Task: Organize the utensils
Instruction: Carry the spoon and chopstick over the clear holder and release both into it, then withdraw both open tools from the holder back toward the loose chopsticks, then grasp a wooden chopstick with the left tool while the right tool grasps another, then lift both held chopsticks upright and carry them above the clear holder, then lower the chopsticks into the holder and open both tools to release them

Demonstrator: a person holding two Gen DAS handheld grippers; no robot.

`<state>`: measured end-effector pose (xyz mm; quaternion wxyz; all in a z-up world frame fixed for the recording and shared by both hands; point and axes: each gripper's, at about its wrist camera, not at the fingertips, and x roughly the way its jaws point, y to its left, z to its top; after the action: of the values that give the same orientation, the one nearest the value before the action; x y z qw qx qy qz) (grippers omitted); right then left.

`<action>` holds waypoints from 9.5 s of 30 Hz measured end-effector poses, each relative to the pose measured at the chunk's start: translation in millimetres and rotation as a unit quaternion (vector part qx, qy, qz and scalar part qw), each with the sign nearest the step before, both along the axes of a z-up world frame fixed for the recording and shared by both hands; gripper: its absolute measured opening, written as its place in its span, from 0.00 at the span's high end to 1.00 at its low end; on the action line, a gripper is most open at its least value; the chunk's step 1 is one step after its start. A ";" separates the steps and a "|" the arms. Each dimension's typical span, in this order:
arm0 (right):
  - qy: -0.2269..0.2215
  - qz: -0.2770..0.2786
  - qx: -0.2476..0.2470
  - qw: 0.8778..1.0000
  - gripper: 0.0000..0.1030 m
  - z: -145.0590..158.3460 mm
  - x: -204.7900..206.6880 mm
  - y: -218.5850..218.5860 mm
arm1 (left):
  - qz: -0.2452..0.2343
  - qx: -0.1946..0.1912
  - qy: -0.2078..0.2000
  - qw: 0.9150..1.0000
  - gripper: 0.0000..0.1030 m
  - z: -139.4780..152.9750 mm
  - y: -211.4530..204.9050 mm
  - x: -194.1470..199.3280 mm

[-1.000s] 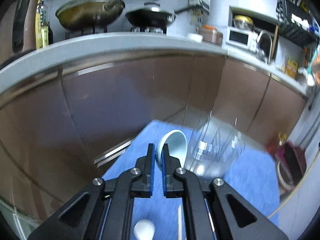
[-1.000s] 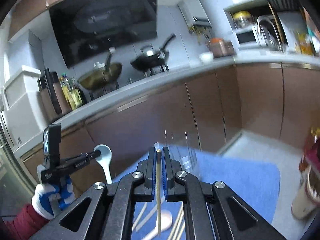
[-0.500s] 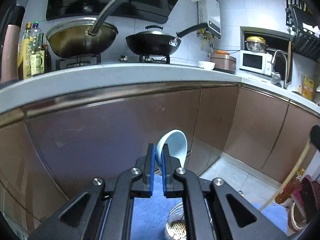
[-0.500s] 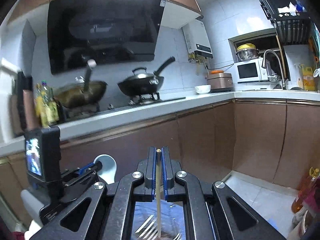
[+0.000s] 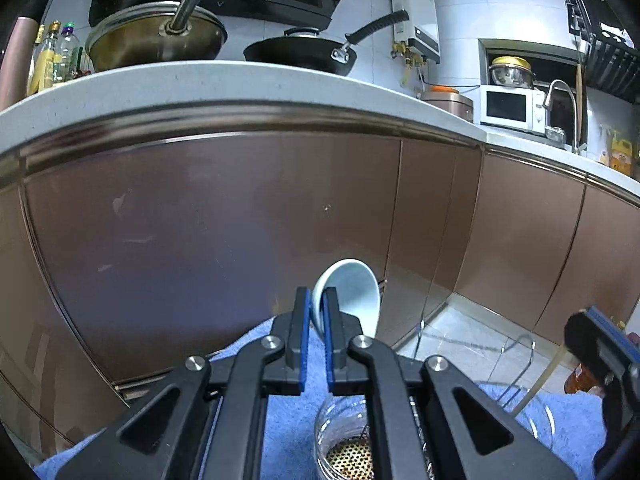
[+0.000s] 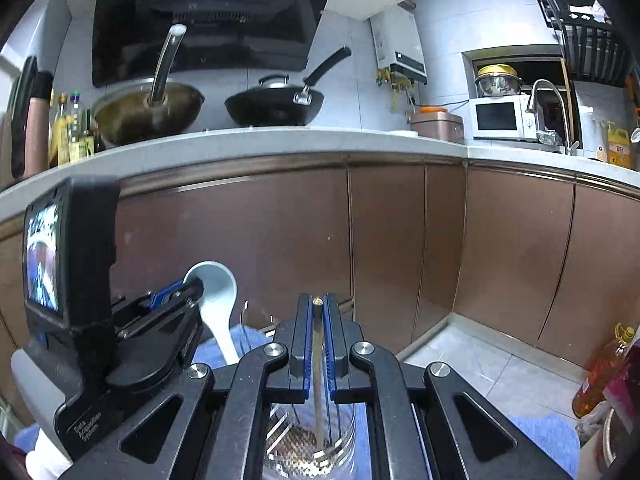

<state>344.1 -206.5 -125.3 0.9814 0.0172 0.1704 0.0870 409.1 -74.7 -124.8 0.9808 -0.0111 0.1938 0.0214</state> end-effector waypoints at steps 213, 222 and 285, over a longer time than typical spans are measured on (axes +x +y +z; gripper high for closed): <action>0.104 0.039 0.139 0.984 0.94 48.8 -218.5 -54.4 | -0.114 0.075 0.058 0.989 0.96 19.4 2.4 -247.0; 0.075 0.044 0.132 0.987 0.94 69.3 -200.0 -59.8 | -0.103 0.076 0.053 0.990 0.96 23.5 6.9 -230.2; 0.017 0.045 0.050 0.998 0.87 26.5 -18.1 -29.4 | -0.036 -0.141 -0.068 0.987 0.68 29.5 14.1 -25.0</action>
<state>325.9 -235.9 -98.8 0.9714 0.0597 0.1832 0.1386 384.1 -60.5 -95.3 0.9804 -0.1435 0.1279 -0.0420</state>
